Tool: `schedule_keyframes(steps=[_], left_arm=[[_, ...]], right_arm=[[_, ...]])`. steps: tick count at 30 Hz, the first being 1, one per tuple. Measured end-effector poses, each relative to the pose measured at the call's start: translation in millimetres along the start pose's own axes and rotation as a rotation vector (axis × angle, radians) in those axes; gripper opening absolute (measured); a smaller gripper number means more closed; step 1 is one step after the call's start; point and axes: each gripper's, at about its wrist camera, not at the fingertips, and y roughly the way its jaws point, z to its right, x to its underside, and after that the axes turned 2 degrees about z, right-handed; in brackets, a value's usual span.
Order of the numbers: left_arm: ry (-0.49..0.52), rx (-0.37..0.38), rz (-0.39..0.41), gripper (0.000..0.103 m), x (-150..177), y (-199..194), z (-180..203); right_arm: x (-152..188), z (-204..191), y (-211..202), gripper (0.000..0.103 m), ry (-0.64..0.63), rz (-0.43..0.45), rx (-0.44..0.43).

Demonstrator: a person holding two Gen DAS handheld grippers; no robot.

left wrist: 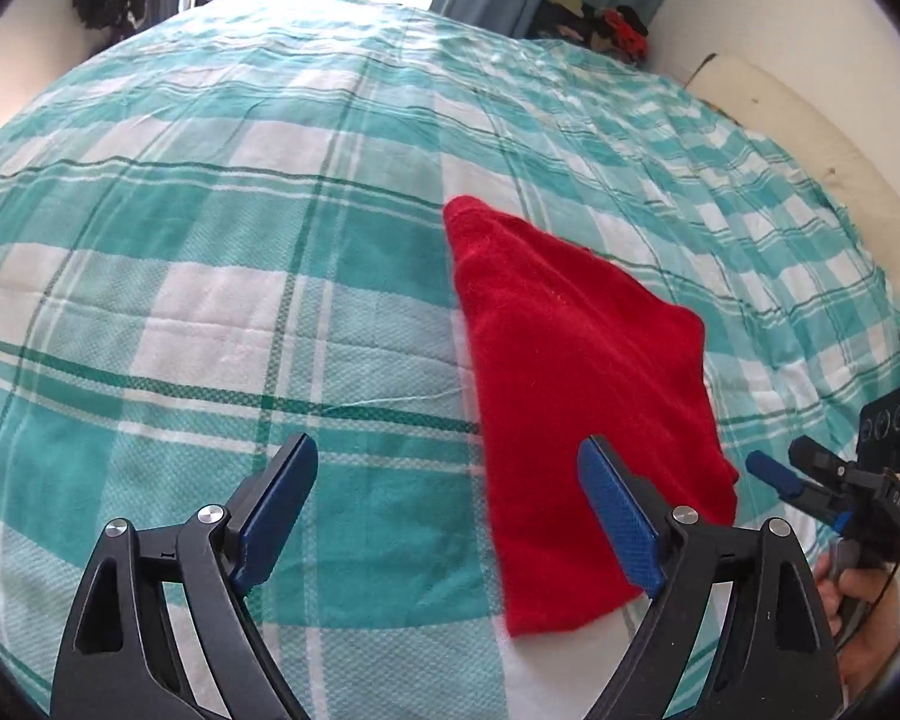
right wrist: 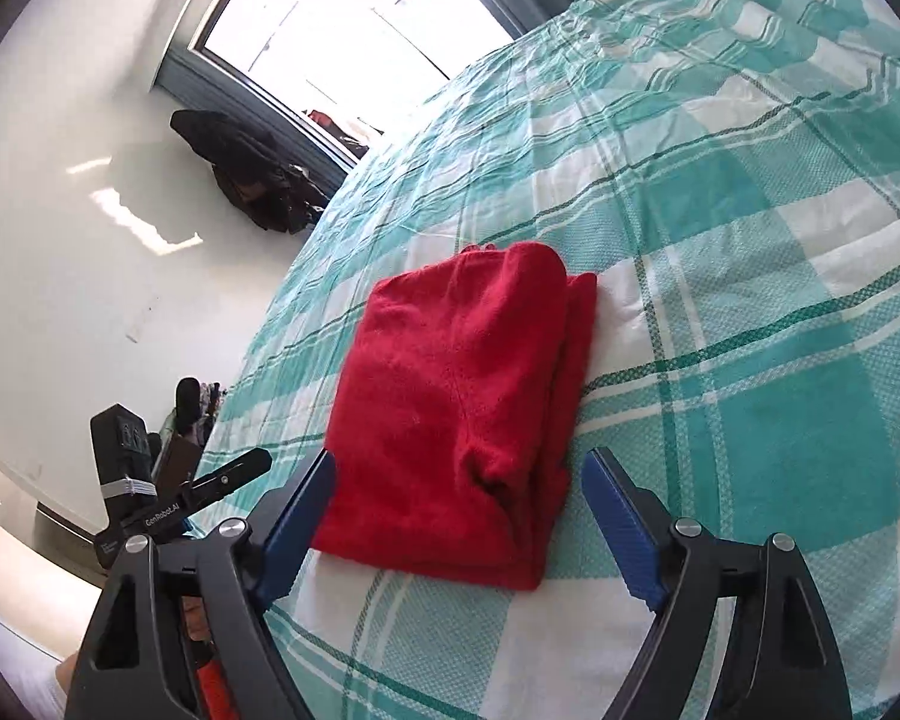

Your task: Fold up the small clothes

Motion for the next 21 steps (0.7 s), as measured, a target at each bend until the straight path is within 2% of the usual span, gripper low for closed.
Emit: schedule_keyframes(steps=[2,5,7,8,9,10,11,12,15,18,21], left_arm=[[-0.014,0.011,-0.056,0.090,-7.8,27.0,3.3],[0.015,0.013,-0.119,0.094,-7.5,61.8,11.0],[0.006,0.008,-0.112,0.100,-3.3,68.4,13.3],[0.006,0.012,-0.110,0.099,-1.9,68.9,16.5],[0.017,0.029,-0.117,0.086,-1.9,66.9,20.1],[0.031,0.082,-0.134,0.039,-1.7,65.6,24.3],[0.030,0.128,-0.171,0.029,-3.4,64.0,27.8],[0.041,0.106,-0.156,0.025,-7.2,56.2,32.0],[0.086,0.133,-0.104,0.022,-27.7,26.3,42.9],[0.115,0.150,-0.015,0.022,-58.8,-13.2,50.8],[0.125,0.170,0.075,0.022,-91.9,-53.8,51.1]], right_arm=[[-12.3,17.5,25.6,0.083,0.096,-0.045,-0.009],[-12.8,39.0,67.0,0.078,0.229,-0.124,-0.097],[-10.4,31.8,81.8,0.078,0.191,-0.136,-0.100],[-8.9,27.0,86.7,0.073,0.171,-0.142,-0.093],[-7.9,23.3,91.6,0.063,0.158,-0.161,-0.094],[-6.9,22.4,97.2,0.034,0.159,-0.190,-0.091],[-5.6,23.6,98.7,0.026,0.168,-0.199,-0.077],[-6.4,23.7,97.0,0.025,0.173,-0.193,-0.079],[-16.8,3.0,84.0,0.022,0.088,-0.152,-0.065],[-40.0,-37.5,66.8,0.022,-0.015,-0.086,-0.082],[-69.6,-80.9,47.2,0.022,-0.105,-0.019,-0.135]])
